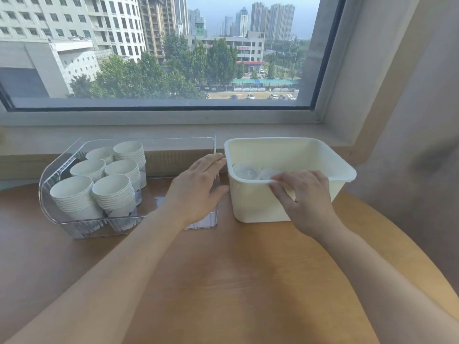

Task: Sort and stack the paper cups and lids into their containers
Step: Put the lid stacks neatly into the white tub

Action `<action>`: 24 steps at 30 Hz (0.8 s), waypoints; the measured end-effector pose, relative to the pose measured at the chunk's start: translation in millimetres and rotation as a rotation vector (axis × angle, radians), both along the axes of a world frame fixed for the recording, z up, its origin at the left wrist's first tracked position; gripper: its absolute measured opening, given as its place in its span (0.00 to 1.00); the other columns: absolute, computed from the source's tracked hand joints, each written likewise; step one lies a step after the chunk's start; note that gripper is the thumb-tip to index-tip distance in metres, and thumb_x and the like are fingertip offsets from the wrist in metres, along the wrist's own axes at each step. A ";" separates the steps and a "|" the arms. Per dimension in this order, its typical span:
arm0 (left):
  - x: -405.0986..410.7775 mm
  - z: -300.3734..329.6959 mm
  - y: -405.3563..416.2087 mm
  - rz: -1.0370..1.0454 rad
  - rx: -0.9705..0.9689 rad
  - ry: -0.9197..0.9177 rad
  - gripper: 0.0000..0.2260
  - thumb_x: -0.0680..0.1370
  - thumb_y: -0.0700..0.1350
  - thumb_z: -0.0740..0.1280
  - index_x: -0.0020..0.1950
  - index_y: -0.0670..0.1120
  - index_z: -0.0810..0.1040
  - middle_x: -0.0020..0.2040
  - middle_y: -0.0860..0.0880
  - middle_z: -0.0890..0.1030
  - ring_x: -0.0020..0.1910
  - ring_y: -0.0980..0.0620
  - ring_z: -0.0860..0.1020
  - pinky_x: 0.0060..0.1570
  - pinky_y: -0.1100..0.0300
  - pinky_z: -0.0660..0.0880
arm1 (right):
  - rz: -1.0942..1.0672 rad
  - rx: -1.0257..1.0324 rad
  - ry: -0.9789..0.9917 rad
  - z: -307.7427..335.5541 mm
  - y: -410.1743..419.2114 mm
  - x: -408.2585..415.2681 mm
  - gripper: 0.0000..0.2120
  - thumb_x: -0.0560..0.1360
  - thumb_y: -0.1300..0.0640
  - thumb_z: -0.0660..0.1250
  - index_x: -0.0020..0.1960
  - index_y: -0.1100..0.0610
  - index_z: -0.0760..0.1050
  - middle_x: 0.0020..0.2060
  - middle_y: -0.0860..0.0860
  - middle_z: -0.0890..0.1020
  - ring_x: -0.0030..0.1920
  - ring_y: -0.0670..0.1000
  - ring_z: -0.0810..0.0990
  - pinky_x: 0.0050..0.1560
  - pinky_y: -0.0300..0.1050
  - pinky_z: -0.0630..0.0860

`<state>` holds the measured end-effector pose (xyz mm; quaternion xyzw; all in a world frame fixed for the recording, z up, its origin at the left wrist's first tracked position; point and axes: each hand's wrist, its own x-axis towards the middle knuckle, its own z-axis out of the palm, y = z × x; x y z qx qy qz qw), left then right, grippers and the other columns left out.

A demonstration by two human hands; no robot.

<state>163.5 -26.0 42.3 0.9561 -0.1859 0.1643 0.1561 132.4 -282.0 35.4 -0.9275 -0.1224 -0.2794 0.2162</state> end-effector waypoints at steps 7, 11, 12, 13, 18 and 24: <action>-1.2 -8.7 14.1 -0.002 -0.063 -0.031 0.28 0.84 0.55 0.66 0.83 0.52 0.65 0.82 0.60 0.63 0.82 0.59 0.58 0.70 0.47 0.72 | 0.014 -0.021 -0.003 -2.3 6.1 26.5 0.13 0.85 0.43 0.61 0.57 0.47 0.82 0.44 0.38 0.77 0.52 0.50 0.77 0.69 0.47 0.58; -1.5 -12.0 30.2 -0.016 -0.107 -0.023 0.29 0.84 0.56 0.66 0.84 0.55 0.64 0.83 0.62 0.61 0.81 0.60 0.58 0.72 0.49 0.70 | 0.034 -0.010 -0.002 -2.4 12.6 36.1 0.12 0.85 0.44 0.62 0.56 0.47 0.83 0.44 0.41 0.81 0.51 0.51 0.77 0.68 0.48 0.58; -1.7 -13.0 34.2 -0.019 -0.116 -0.018 0.29 0.84 0.57 0.65 0.84 0.56 0.63 0.83 0.63 0.60 0.82 0.61 0.58 0.72 0.49 0.69 | 0.037 -0.005 -0.007 -2.4 14.3 37.7 0.11 0.85 0.45 0.62 0.56 0.47 0.83 0.45 0.42 0.82 0.51 0.52 0.77 0.67 0.48 0.58; -2.2 -13.9 37.5 -0.019 -0.123 -0.012 0.30 0.84 0.58 0.65 0.84 0.57 0.62 0.83 0.64 0.59 0.82 0.61 0.58 0.73 0.49 0.69 | 0.038 -0.004 -0.010 -2.3 15.9 39.3 0.11 0.85 0.45 0.63 0.55 0.47 0.83 0.45 0.43 0.82 0.51 0.52 0.77 0.67 0.48 0.58; -4.8 -17.5 42.7 -0.004 -0.189 0.018 0.32 0.83 0.59 0.65 0.86 0.60 0.56 0.83 0.69 0.53 0.82 0.62 0.58 0.72 0.41 0.71 | 0.052 -0.007 0.002 -1.0 28.5 49.7 0.11 0.85 0.45 0.62 0.56 0.46 0.82 0.43 0.40 0.77 0.52 0.51 0.76 0.68 0.47 0.56; 0.8 -24.1 41.5 -0.045 -0.286 0.092 0.34 0.84 0.55 0.67 0.86 0.61 0.53 0.81 0.71 0.49 0.80 0.64 0.59 0.74 0.42 0.71 | 0.048 -0.011 -0.012 -6.3 44.2 57.8 0.11 0.85 0.44 0.62 0.56 0.45 0.82 0.45 0.40 0.79 0.54 0.52 0.76 0.69 0.50 0.57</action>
